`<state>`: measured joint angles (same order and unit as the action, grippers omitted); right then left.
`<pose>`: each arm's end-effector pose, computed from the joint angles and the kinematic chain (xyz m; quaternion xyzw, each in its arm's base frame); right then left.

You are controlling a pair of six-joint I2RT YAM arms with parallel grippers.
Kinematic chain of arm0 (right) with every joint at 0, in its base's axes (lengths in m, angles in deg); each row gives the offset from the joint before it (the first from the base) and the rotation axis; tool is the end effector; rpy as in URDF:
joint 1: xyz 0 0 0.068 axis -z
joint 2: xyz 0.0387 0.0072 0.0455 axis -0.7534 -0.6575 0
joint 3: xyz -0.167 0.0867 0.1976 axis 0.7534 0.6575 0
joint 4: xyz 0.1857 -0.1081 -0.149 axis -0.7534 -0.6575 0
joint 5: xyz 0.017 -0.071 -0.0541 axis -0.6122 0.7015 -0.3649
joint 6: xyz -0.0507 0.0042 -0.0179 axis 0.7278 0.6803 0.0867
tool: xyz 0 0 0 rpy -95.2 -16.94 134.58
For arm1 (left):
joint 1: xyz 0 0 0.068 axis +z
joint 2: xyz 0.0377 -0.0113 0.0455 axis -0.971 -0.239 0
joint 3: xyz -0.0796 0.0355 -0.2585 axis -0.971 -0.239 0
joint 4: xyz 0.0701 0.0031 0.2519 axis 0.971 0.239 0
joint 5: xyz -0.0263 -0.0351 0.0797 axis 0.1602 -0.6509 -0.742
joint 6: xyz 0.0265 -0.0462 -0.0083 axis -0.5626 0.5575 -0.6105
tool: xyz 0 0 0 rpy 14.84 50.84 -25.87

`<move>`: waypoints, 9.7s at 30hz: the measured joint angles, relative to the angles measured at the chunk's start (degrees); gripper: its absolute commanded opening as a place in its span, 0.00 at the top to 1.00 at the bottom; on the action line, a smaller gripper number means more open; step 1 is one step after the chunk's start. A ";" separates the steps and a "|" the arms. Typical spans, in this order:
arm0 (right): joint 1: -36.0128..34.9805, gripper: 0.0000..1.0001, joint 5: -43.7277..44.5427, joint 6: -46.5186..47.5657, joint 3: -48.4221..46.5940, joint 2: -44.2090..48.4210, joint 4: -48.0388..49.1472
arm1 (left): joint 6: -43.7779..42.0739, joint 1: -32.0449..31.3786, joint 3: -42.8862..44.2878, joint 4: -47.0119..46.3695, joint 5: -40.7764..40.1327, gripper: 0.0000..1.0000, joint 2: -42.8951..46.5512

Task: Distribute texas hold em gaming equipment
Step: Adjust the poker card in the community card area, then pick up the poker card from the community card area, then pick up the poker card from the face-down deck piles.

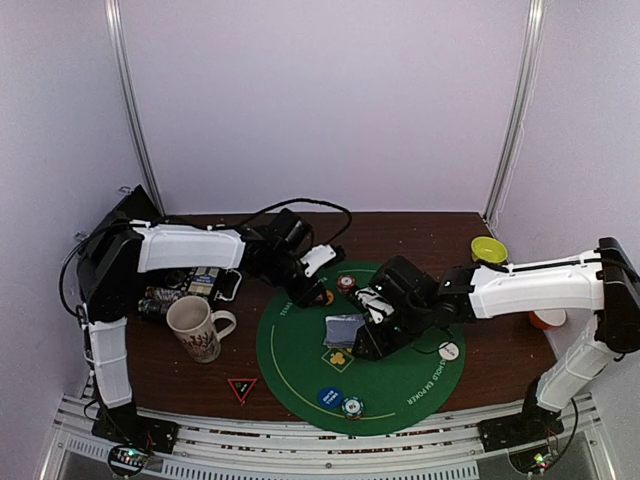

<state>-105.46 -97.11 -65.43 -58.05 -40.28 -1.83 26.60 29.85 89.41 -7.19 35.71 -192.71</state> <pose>0.1695 0.2708 0.2112 -0.2744 0.9016 0.2886 0.1689 0.2954 -0.3195 0.1944 0.4420 0.8375 -0.1947 0.2556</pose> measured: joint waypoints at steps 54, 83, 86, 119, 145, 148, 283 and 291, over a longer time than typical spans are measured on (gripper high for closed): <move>1.01 1.00 1.29 -0.13 2.34 -13.70 17.25 | -4.09 -2.10 11.96 -2.73 6.91 0.57 -16.09; 2.16 0.76 -1.07 4.37 1.40 -11.74 15.54 | -5.11 -1.27 12.96 -1.22 6.51 0.53 -15.43; 2.54 0.61 -5.03 6.97 1.40 -9.09 14.56 | -5.66 -1.29 12.87 -1.22 6.78 0.52 -15.15; 13.75 0.00 -14.75 62.38 -12.04 -12.61 -1.20 | 2.78 4.81 -6.88 -1.44 -1.70 0.10 10.82; 14.60 0.00 -14.75 66.25 -12.59 -19.87 0.26 | -0.04 5.90 -8.92 -1.46 -1.09 0.02 10.84; 14.60 0.00 -14.40 66.25 -12.66 -19.85 0.02 | -0.09 5.90 -8.92 -1.46 -1.05 0.02 10.84; 10.10 0.49 2.73 59.93 -4.11 -10.93 14.88 | 20.35 6.67 -14.01 -17.66 23.56 1.00 6.27; 11.10 0.49 2.86 59.76 -4.09 -10.93 14.88 | 19.87 6.97 -14.29 -17.79 27.89 1.00 7.98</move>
<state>-94.36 -94.24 -5.67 -62.13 -51.21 13.06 46.46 36.82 75.12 -24.98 63.60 -184.74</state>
